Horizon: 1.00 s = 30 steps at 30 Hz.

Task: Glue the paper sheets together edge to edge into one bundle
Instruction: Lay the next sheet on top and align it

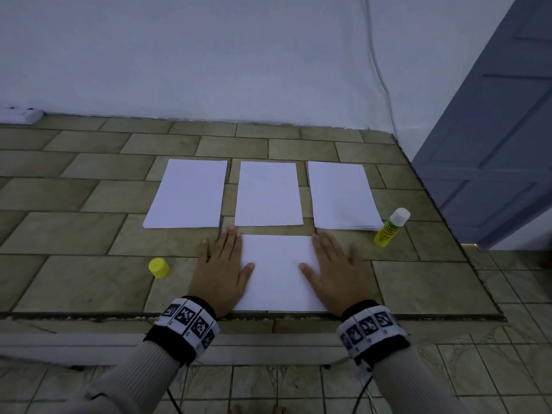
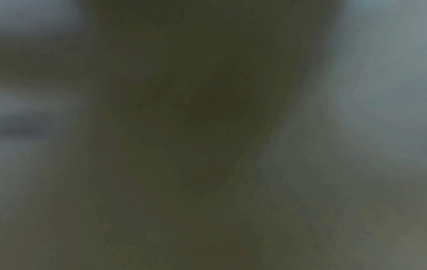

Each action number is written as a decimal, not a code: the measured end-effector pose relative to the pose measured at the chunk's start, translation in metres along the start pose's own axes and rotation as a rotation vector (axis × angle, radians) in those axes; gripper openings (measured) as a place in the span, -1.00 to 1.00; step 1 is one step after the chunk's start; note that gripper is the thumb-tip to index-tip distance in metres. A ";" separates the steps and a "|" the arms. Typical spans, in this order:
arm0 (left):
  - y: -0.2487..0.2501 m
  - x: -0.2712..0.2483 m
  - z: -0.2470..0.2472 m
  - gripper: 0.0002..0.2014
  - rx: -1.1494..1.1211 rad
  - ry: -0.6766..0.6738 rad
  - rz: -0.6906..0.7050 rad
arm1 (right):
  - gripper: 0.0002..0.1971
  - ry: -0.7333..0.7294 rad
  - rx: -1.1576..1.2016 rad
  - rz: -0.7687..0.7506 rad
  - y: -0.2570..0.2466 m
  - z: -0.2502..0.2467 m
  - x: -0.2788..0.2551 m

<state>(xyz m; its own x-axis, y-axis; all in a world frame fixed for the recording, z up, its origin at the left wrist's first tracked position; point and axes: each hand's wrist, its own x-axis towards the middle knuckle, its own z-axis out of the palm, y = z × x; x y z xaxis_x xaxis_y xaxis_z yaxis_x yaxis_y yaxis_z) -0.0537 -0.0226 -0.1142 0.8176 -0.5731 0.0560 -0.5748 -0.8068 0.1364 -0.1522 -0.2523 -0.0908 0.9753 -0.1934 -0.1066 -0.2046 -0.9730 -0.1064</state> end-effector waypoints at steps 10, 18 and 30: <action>0.001 0.001 0.001 -0.16 -0.014 -0.017 -0.013 | 0.05 -0.023 0.079 -0.138 -0.071 0.003 0.009; 0.001 0.000 -0.001 -0.25 0.005 -0.037 -0.017 | 0.03 -0.021 0.039 -0.050 -0.030 0.006 0.008; 0.004 0.000 -0.005 0.01 0.001 -0.098 -0.029 | -0.45 -0.171 0.292 -0.104 0.006 -0.066 -0.007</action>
<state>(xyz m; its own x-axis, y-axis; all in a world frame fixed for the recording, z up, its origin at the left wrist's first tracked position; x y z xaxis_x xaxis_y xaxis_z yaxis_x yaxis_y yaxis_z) -0.0560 -0.0248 -0.1090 0.8266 -0.5610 -0.0448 -0.5514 -0.8232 0.1352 -0.1544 -0.2651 -0.0252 0.9691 -0.0476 -0.2419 -0.1445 -0.9048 -0.4006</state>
